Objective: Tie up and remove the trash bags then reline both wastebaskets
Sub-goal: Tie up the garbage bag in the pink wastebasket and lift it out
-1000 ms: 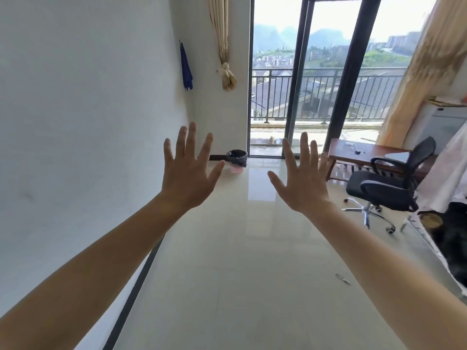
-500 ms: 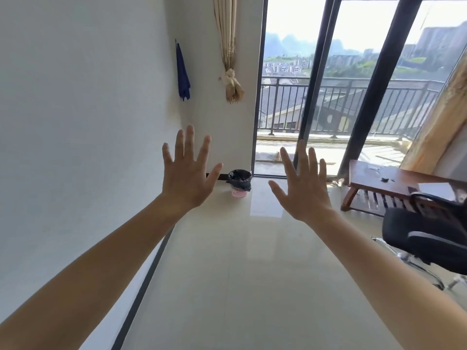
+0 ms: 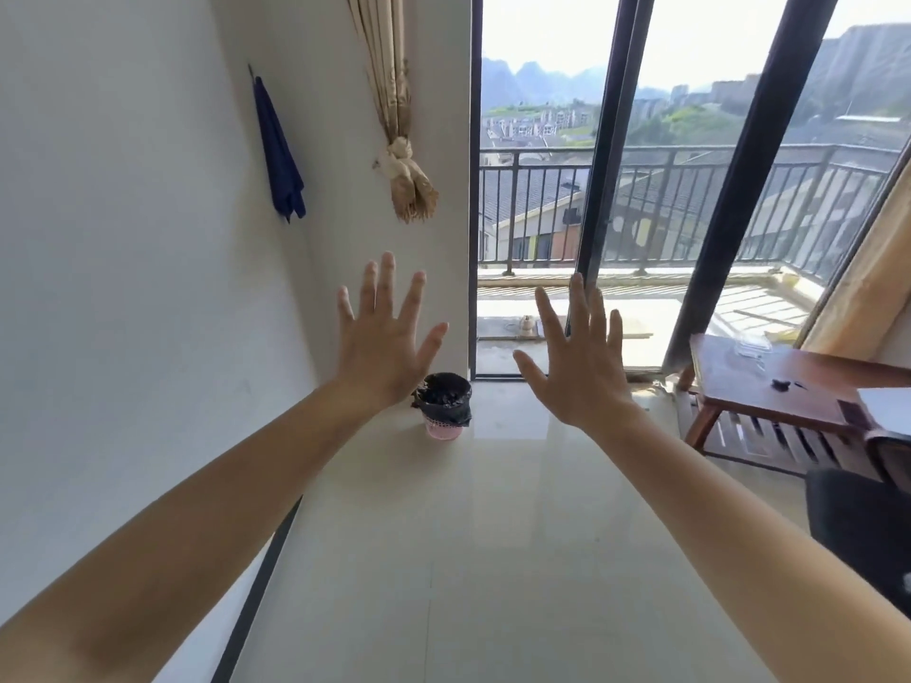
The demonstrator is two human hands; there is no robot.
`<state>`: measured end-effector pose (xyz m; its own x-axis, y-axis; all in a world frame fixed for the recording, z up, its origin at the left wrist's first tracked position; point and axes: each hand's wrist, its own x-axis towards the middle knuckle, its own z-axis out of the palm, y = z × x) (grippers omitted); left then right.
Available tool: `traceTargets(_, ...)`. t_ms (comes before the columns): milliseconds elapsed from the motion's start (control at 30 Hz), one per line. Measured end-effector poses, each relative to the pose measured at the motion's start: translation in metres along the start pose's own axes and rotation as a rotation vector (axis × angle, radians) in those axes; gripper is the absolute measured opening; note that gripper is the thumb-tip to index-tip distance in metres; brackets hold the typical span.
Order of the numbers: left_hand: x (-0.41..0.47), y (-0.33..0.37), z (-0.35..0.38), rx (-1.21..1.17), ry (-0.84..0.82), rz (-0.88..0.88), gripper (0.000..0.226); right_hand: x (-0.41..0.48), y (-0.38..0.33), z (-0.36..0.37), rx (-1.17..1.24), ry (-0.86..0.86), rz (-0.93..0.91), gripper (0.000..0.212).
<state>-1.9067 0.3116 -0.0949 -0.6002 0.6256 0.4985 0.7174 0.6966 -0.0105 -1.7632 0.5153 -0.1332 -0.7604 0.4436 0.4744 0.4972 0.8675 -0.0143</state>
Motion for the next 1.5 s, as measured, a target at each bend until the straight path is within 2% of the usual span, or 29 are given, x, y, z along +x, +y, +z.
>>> traceTargets(167, 0.120, -0.045, 0.065, -0.004, 0.019, -0.022, 0.075, 0.144, -0.001, 0.067, 0.046, -0.068, 0.025, 0.082)
traceTargets(333, 0.229, -0.113, 0.155, 0.018, 0.029, -0.038, 0.075, 0.274, -0.027, 0.164, 0.061, -0.065, -0.019, 0.083)
traceTargets(500, 0.347, -0.181, 0.257, -0.012, -0.065, -0.057, 0.075, 0.397, -0.050, 0.267, 0.029, -0.137, 0.018, 0.084)
traceTargets(667, 0.476, -0.221, 0.332, 0.005, -0.138, 0.009, 0.076, 0.509, -0.049, 0.332, 0.005, -0.148, 0.064, 0.086)
traceTargets(900, 0.597, -0.214, 0.458, -0.037, -0.263, 0.052, 0.075, 0.604, -0.001, 0.432, 0.002, -0.228, 0.138, 0.084)
traceTargets(1233, 0.716, -0.205, 0.630, -0.077, -0.510, -0.057, 0.074, 0.733, 0.070, 0.605, 0.016, -0.468, 0.160, 0.083)
traceTargets(1333, 0.733, -0.210, 0.670, -0.151, -0.574, -0.141, 0.073, 0.751, 0.071, 0.650, 0.028, -0.541, 0.229, 0.083)
traceTargets(1500, 0.733, -0.236, 0.754, -0.129, -0.698, -0.083, 0.073, 0.750, 0.056, 0.723, 0.007, -0.640, 0.248, 0.080)
